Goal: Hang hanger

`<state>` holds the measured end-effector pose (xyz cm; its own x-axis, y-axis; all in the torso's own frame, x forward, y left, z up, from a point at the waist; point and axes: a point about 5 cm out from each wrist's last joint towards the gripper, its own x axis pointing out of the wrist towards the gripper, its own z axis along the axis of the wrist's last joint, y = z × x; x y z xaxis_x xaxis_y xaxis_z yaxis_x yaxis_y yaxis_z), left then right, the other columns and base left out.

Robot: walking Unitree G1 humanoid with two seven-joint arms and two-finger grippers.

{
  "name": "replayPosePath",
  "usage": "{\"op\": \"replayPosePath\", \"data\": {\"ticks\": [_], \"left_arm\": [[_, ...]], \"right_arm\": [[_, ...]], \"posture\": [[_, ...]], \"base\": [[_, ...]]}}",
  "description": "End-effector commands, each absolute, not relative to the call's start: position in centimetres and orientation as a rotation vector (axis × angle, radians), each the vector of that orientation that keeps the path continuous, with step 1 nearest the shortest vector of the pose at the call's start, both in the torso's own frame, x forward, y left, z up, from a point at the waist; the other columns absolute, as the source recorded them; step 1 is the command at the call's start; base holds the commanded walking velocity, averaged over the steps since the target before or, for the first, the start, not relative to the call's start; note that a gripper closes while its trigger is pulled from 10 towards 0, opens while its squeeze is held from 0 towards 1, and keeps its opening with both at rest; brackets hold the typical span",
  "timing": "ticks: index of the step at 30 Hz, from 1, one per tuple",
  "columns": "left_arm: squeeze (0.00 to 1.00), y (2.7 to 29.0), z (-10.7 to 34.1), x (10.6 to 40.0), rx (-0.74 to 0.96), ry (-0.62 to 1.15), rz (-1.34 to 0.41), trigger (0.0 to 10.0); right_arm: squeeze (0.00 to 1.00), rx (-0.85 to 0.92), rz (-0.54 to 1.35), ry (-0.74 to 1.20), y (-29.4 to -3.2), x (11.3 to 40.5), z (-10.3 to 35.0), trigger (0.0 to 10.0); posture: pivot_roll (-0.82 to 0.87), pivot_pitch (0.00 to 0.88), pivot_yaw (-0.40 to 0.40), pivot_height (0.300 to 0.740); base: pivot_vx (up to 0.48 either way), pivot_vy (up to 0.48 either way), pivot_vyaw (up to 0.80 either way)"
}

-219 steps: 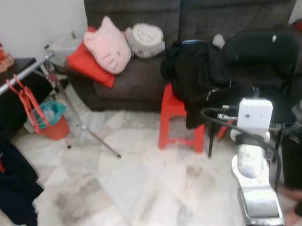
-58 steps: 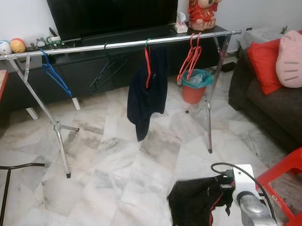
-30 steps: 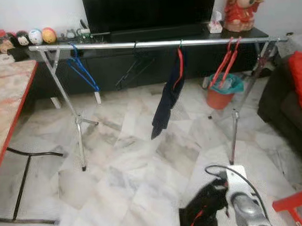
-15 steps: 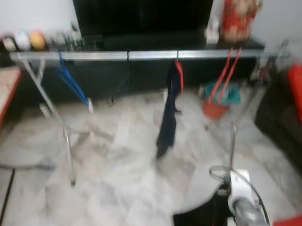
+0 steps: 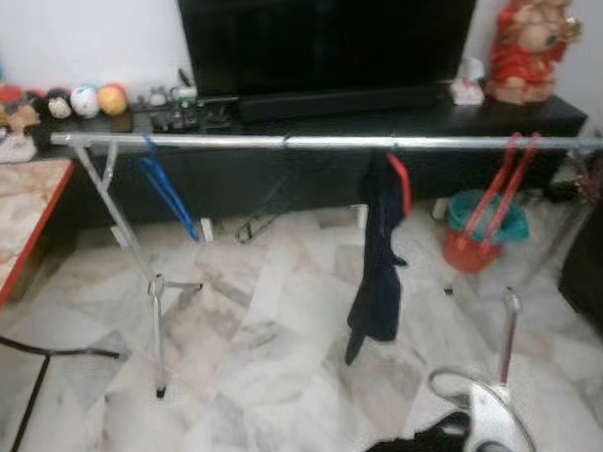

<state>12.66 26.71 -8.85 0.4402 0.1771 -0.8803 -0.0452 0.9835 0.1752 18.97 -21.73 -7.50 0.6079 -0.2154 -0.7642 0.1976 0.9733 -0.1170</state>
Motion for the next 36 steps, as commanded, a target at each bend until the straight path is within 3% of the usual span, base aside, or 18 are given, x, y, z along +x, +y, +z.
{"op": "replayPosePath", "data": {"ticks": [1,14,22,28,36], "left_arm": [[0.0,26.3,-8.8,13.1,0.131,1.102,0.125,10.0],[0.0,26.3,-8.9,13.1,0.127,1.102,0.126,10.0],[0.0,26.3,-8.8,13.2,0.13,1.1,0.123,10.0],[0.0,26.3,-8.8,13.2,0.131,1.1,0.124,10.0],[0.0,26.3,-8.8,13.2,0.132,1.095,0.119,10.0]], "right_arm": [[0.0,-0.01,-0.287,0.929,-22.6,17.5,-8.1,10.0],[0.0,0.032,-0.313,0.979,-21.8,16.1,-8.9,10.0],[0.0,0.041,-0.348,1.029,-23.6,14.7,-9.1,10.0],[0.0,0.048,-0.348,1.034,-23.6,14.8,-9.1,10.0],[0.0,0.047,-0.343,1.029,-23.4,15.1,-9.0,10.0]], "posture": [[0.04,0.0,-0.007,0.74],[0.05,0.0,-0.011,0.74],[0.05,0.0,-0.01,0.74],[0.05,0.0,-0.009,0.74],[0.05,0.0,-0.009,0.74]], "base": [[0.337,0.0,0.0],[0.339,0.0,0.0],[0.335,0.0,0.0],[0.315,0.0,0.0],[0.0,0.0,0.0]]}}
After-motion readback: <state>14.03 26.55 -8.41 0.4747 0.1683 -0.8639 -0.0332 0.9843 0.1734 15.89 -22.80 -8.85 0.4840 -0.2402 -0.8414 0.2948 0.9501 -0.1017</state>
